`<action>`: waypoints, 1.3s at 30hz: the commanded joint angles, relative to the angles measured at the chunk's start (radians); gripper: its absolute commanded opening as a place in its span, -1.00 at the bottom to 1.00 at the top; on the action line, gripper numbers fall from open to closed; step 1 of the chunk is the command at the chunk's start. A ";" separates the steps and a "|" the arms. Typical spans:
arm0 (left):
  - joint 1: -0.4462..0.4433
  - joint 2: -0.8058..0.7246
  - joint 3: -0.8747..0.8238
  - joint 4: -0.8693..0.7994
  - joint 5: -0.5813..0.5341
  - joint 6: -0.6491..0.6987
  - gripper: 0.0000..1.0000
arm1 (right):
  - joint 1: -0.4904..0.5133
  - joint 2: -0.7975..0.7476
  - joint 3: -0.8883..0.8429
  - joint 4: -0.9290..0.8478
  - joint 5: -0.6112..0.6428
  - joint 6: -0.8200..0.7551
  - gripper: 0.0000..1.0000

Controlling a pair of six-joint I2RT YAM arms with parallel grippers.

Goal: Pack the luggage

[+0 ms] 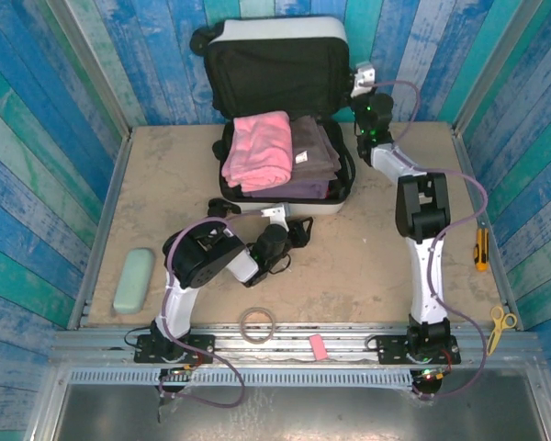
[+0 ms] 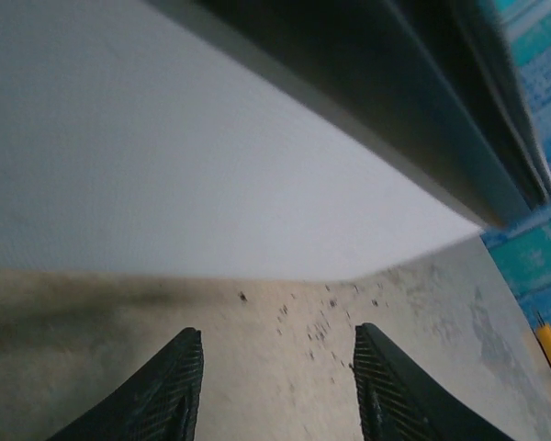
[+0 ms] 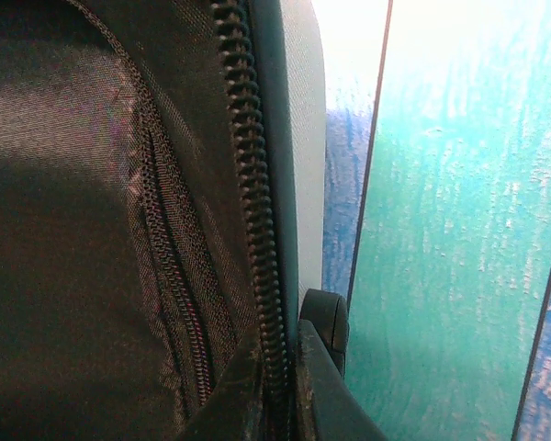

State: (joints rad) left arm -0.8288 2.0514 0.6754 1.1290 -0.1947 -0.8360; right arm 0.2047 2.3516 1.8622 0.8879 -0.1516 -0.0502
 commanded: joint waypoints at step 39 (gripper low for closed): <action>0.638 -0.788 0.342 -1.369 0.022 0.407 0.71 | -0.075 -0.865 -0.783 -0.921 -0.006 0.466 -0.24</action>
State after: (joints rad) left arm -0.2775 1.1057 0.9375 -0.0872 -0.3935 -0.4820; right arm 0.1730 1.4014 0.9977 -0.0013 -0.1444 0.3878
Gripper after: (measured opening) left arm 0.852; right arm 0.388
